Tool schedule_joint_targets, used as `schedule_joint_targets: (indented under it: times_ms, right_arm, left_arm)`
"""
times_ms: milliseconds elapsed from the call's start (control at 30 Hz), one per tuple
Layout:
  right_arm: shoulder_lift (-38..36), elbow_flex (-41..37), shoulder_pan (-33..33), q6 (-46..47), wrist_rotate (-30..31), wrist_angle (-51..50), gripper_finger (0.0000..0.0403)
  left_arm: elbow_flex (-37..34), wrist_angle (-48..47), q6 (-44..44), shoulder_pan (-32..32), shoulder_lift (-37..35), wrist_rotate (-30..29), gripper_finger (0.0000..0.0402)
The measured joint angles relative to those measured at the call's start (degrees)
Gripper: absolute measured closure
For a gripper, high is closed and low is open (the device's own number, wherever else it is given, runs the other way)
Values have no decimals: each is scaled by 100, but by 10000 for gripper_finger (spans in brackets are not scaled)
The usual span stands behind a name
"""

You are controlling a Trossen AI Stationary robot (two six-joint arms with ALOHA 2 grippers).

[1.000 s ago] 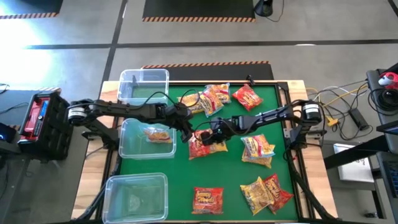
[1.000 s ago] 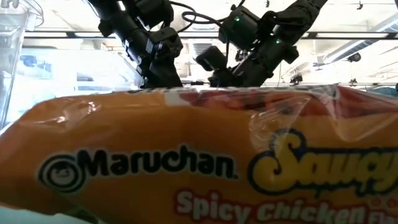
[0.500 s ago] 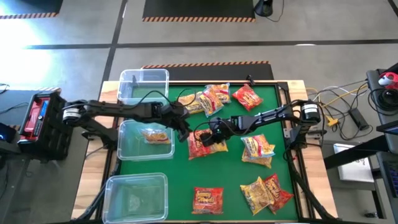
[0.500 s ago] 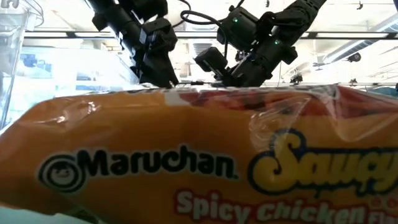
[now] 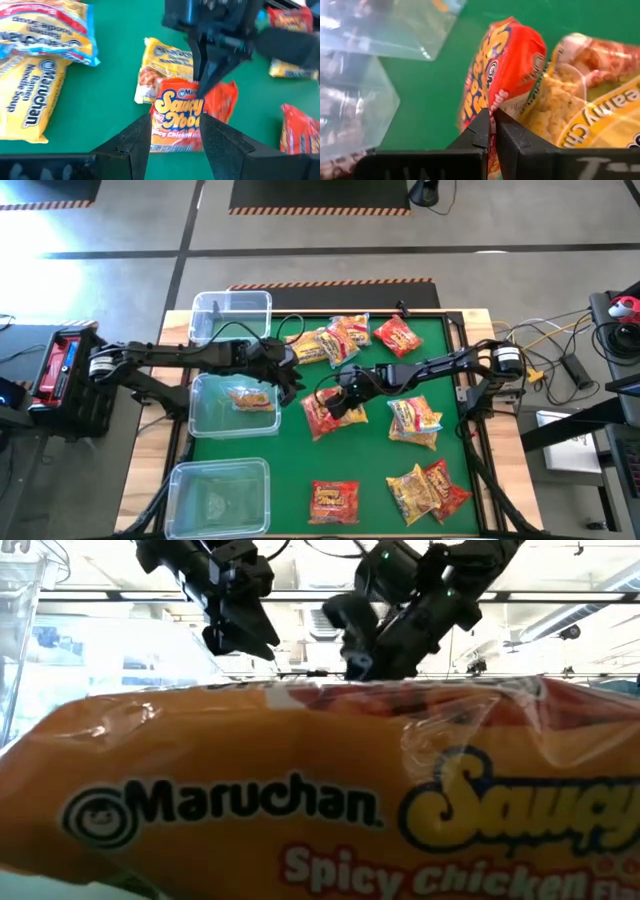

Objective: Sort Maruchan noodles
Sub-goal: Put the middle left orange noodle pack into the top transparent bin

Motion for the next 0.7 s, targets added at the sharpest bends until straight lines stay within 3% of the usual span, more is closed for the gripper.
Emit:
schedule_joint_targets:
  times_ms: [400,700]
  right_arm:
    - [-298,0,15,-1457,-105,-601,395]
    - [-290,0,50,-2700,-222,-581,395]
  left_arm:
    - [9,-3,661,-2,141,764,223]
    - [11,579,845,-2,554,764,194]
